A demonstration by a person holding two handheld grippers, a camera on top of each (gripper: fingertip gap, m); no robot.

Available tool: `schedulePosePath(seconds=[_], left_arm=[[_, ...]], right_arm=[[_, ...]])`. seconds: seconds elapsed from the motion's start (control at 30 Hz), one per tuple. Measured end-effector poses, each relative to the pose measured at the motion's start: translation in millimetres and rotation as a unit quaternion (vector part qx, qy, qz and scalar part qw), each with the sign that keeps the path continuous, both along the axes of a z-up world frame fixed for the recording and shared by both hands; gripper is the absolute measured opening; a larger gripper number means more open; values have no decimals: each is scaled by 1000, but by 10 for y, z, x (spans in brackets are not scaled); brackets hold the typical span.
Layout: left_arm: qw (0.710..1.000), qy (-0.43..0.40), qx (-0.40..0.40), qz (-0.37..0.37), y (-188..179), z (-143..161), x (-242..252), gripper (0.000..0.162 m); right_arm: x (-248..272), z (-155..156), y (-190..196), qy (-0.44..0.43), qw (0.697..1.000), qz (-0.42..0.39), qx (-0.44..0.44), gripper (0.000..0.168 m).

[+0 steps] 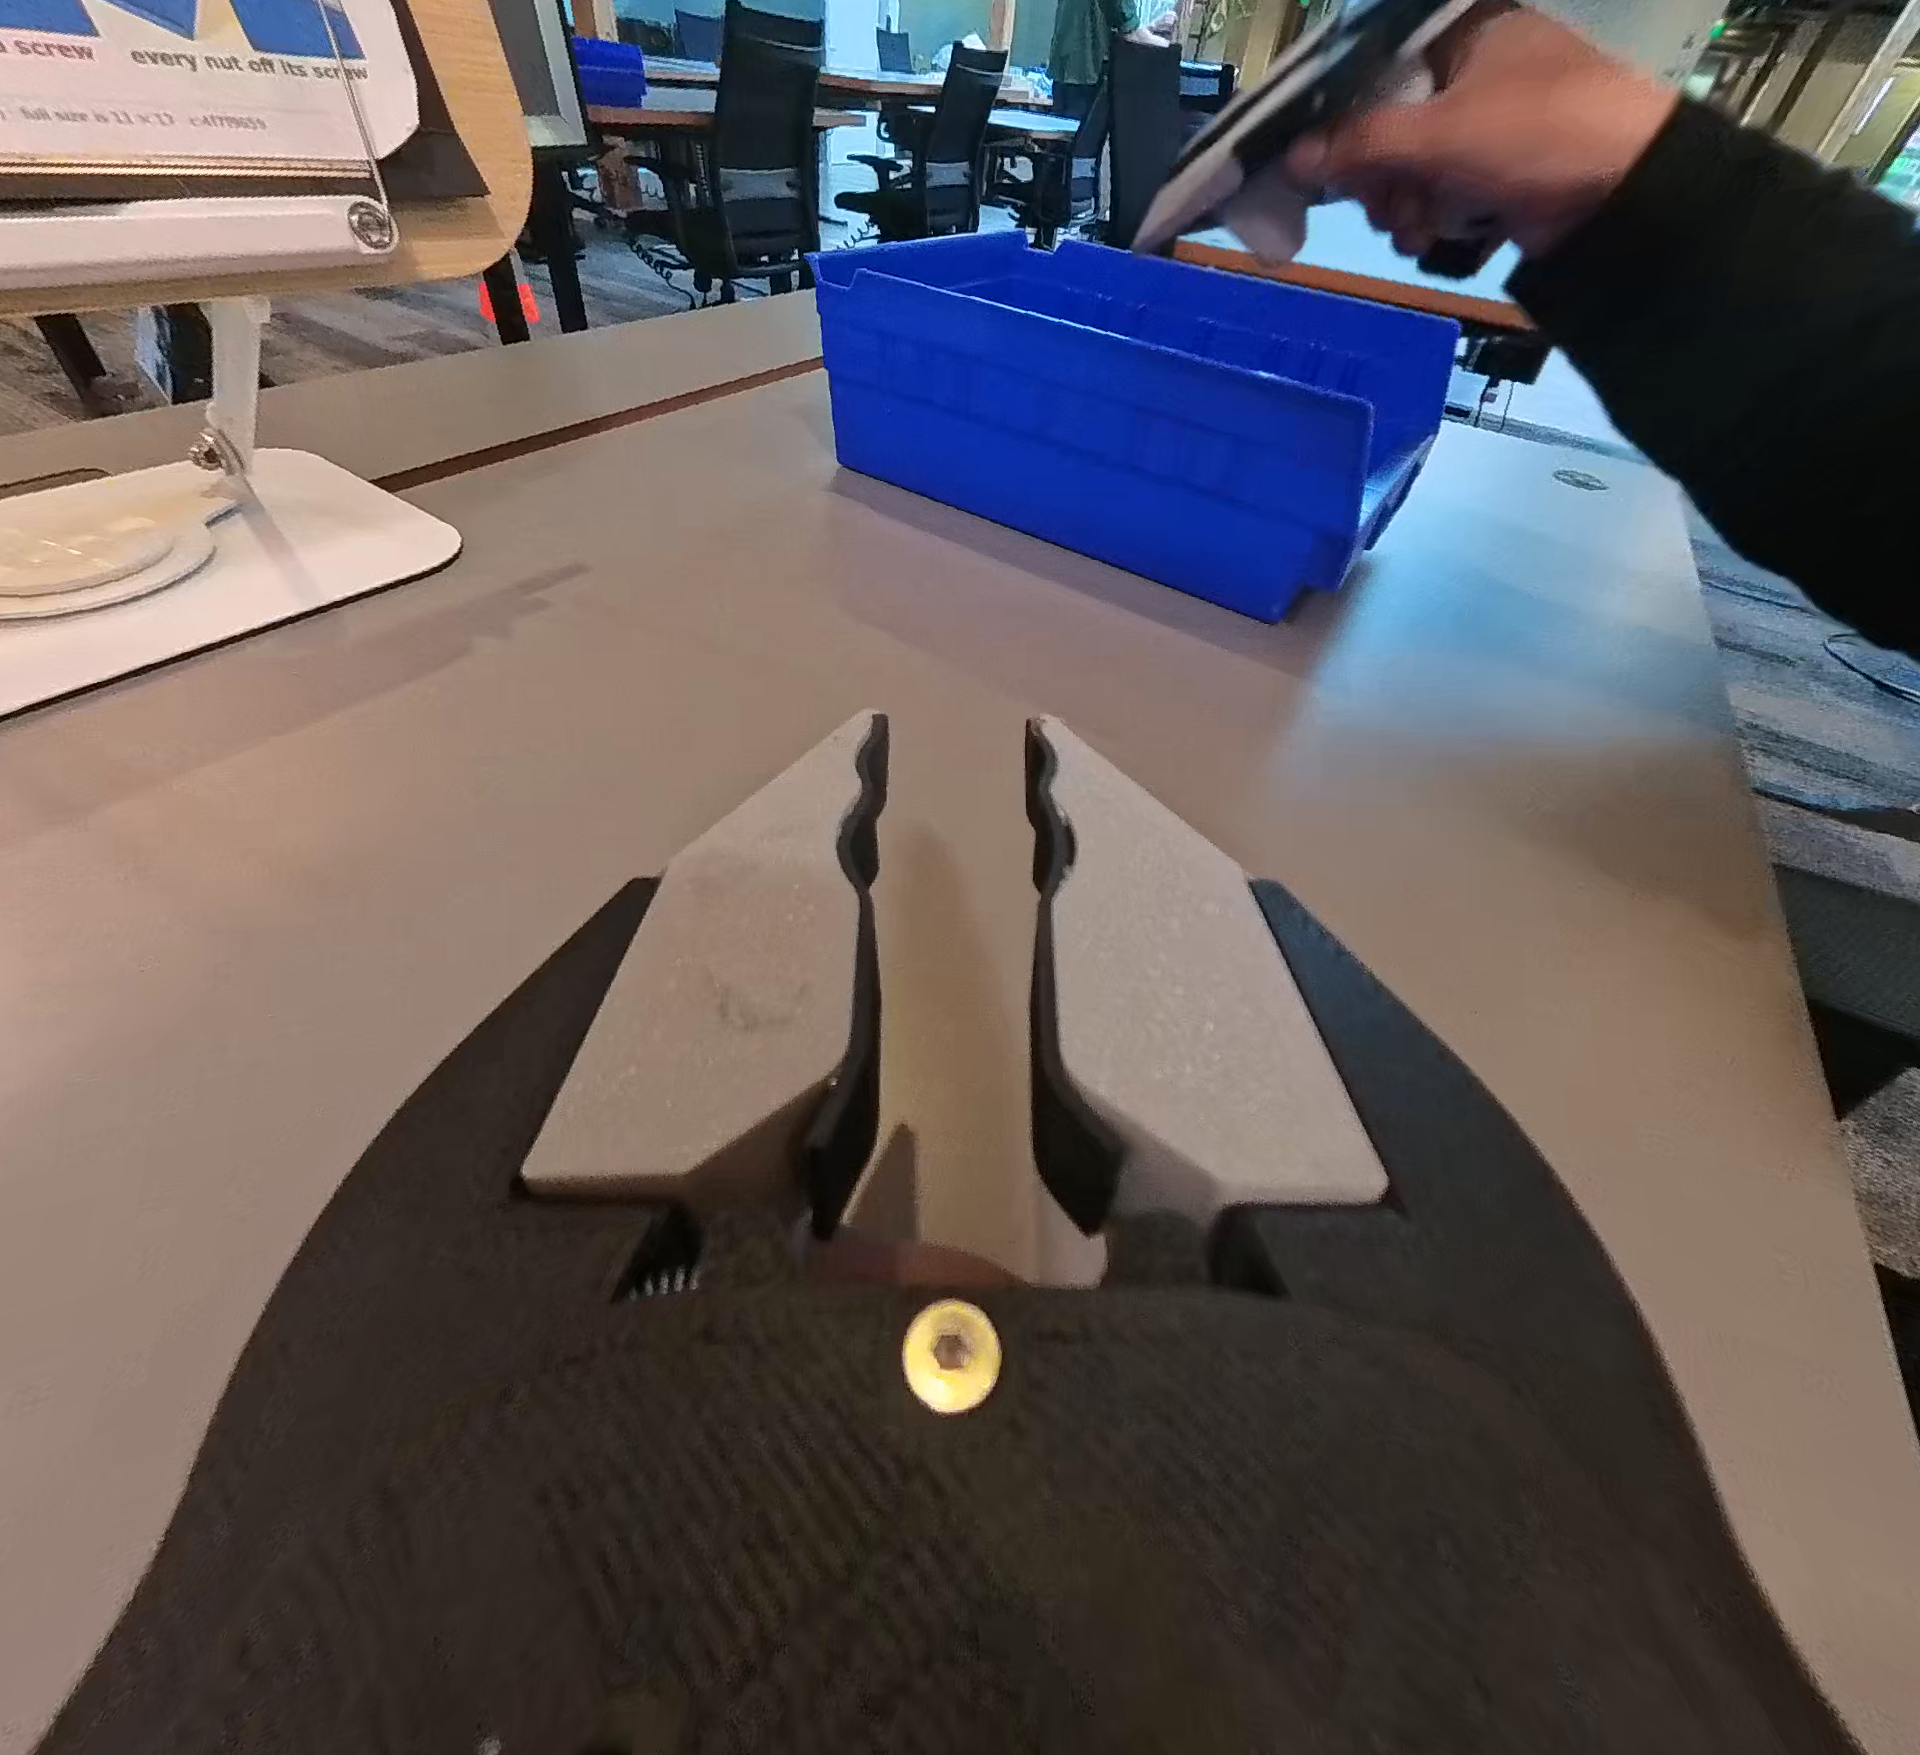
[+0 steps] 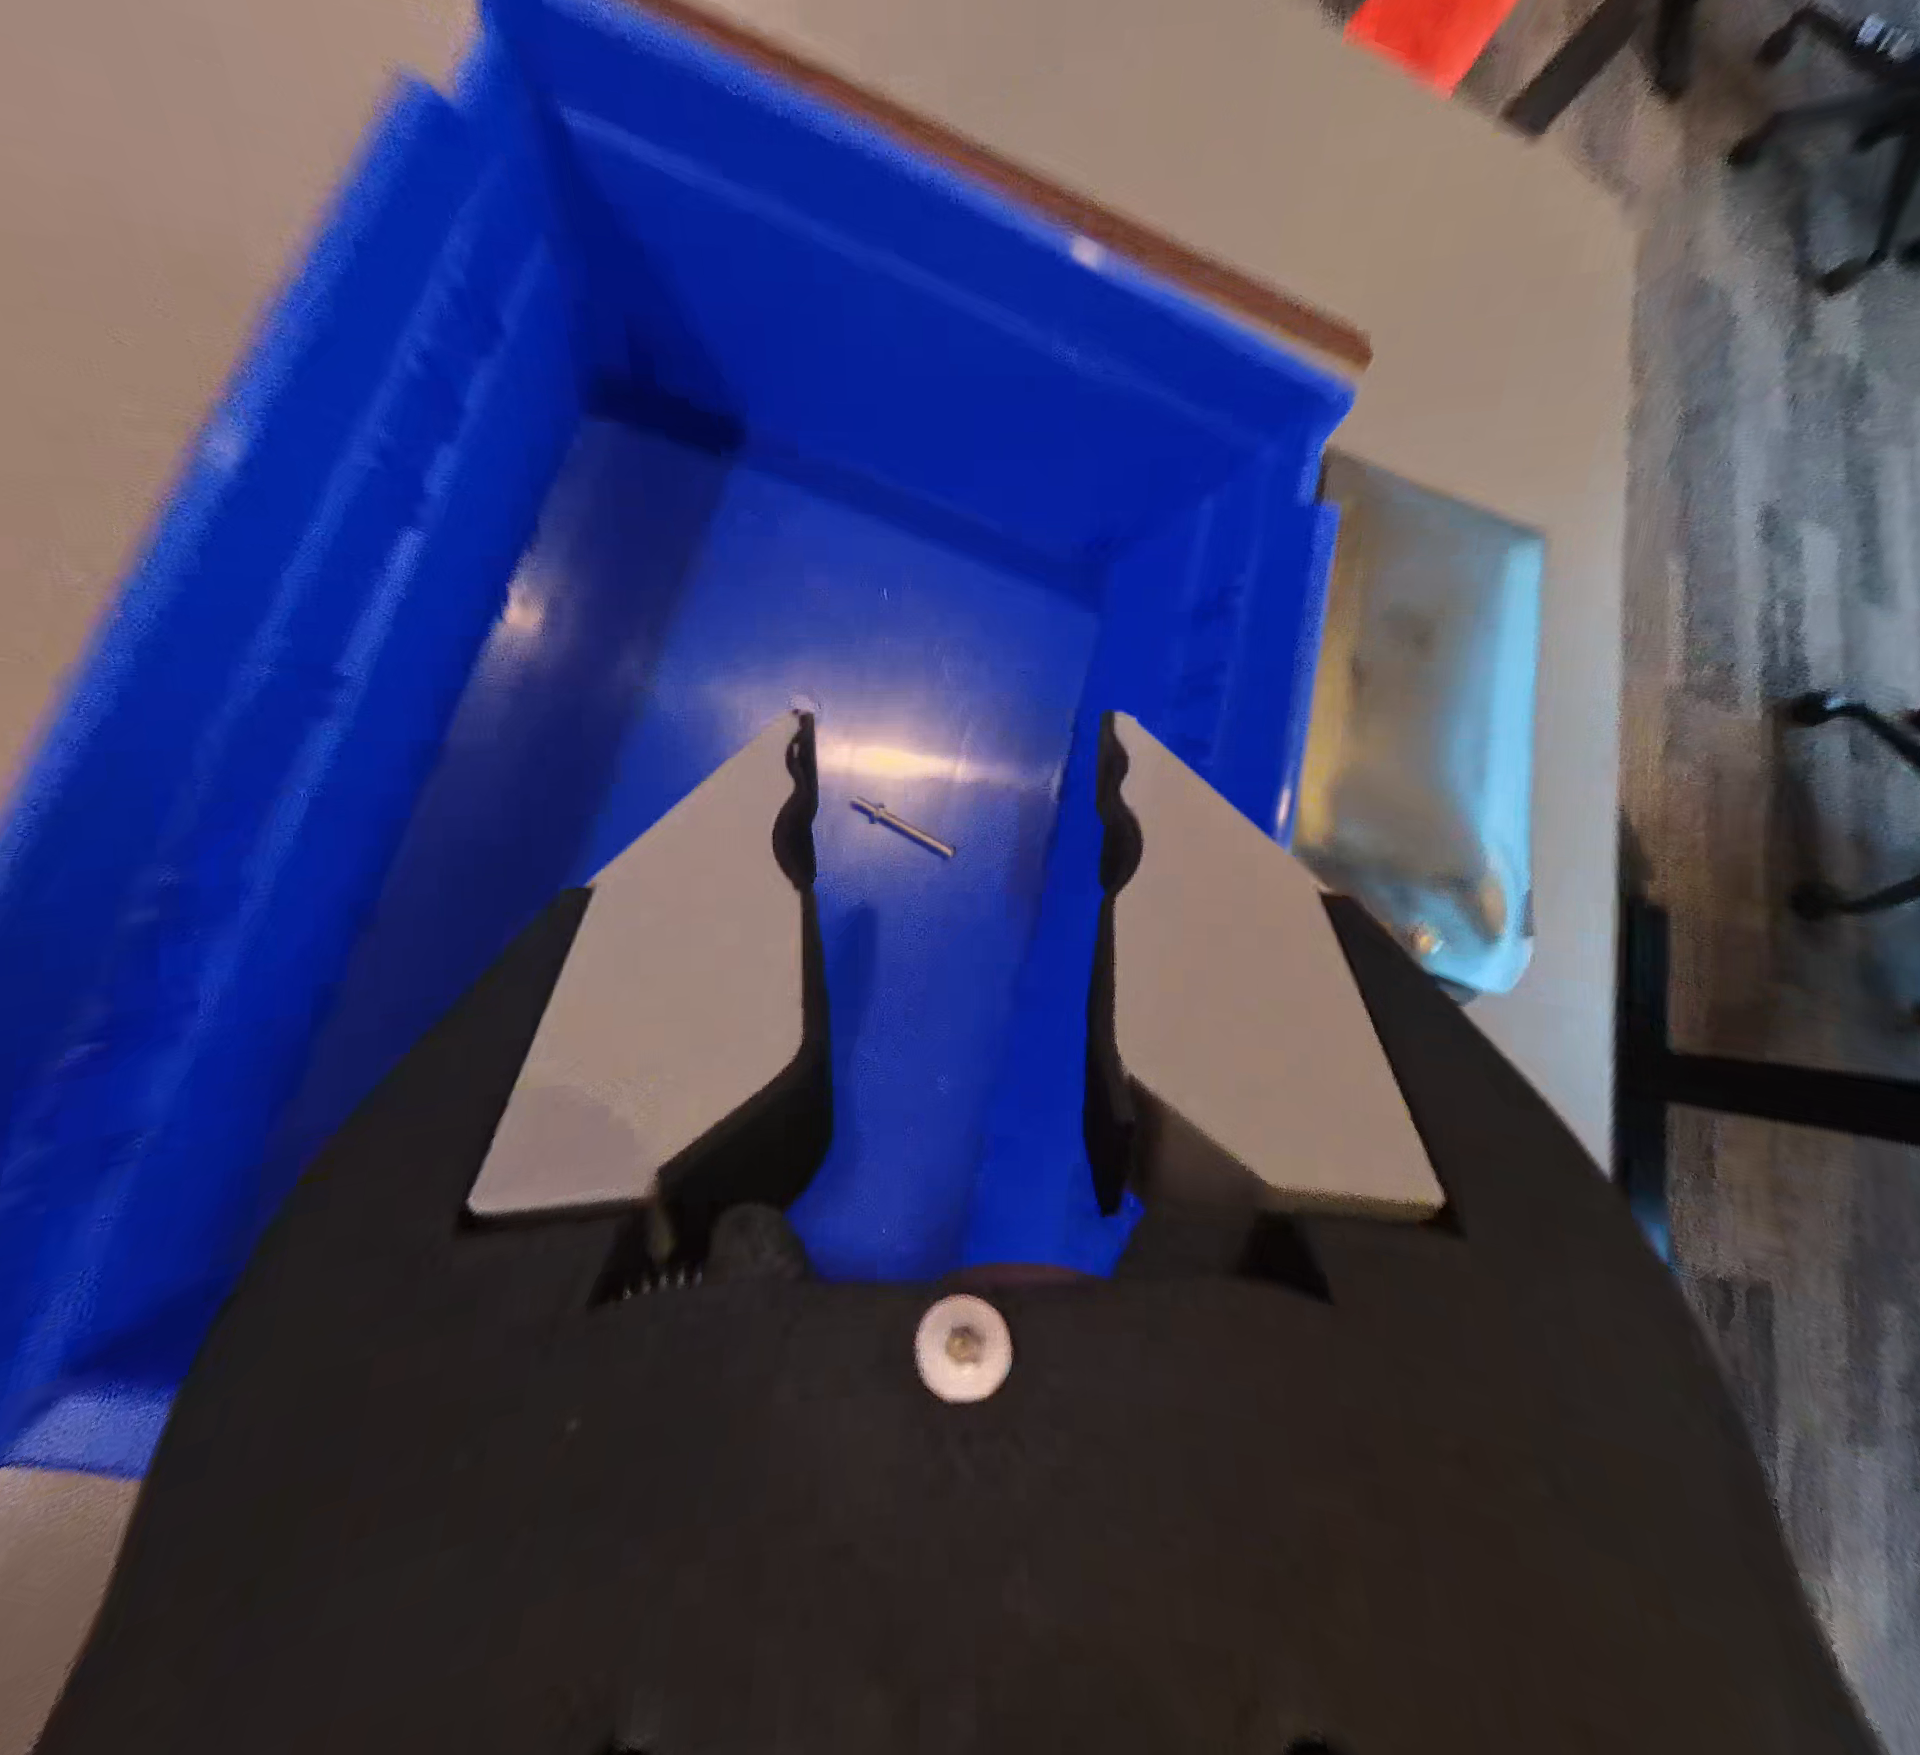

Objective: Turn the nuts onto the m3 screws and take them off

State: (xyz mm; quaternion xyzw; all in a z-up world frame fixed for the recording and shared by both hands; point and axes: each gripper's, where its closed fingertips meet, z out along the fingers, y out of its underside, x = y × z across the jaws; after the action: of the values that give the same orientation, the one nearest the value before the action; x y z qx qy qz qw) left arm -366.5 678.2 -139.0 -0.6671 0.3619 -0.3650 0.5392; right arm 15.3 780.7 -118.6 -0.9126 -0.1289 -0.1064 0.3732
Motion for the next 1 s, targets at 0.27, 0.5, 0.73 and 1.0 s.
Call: schedulePosePath(seconds=[0.27, 0.5, 0.73, 1.0], left_arm=[[1000, 18, 7, -8, -32, -34, 41, 24], [1000, 3, 3, -4, -18, -5, 7, 25], [1000, 14, 0, -13, -45, -36, 31, 27], [1000, 13, -2, -14, -51, -38, 21, 29]], right_arm=[[-2014, 786, -586, 171, 941, 268, 117, 52], [-3233, -50, -656, 222, 900, 361, 104, 52], [-3339, -590, -526, 200, 907, 356, 107, 51], [-3419, -701, -605, 205, 905, 367, 70, 53]])
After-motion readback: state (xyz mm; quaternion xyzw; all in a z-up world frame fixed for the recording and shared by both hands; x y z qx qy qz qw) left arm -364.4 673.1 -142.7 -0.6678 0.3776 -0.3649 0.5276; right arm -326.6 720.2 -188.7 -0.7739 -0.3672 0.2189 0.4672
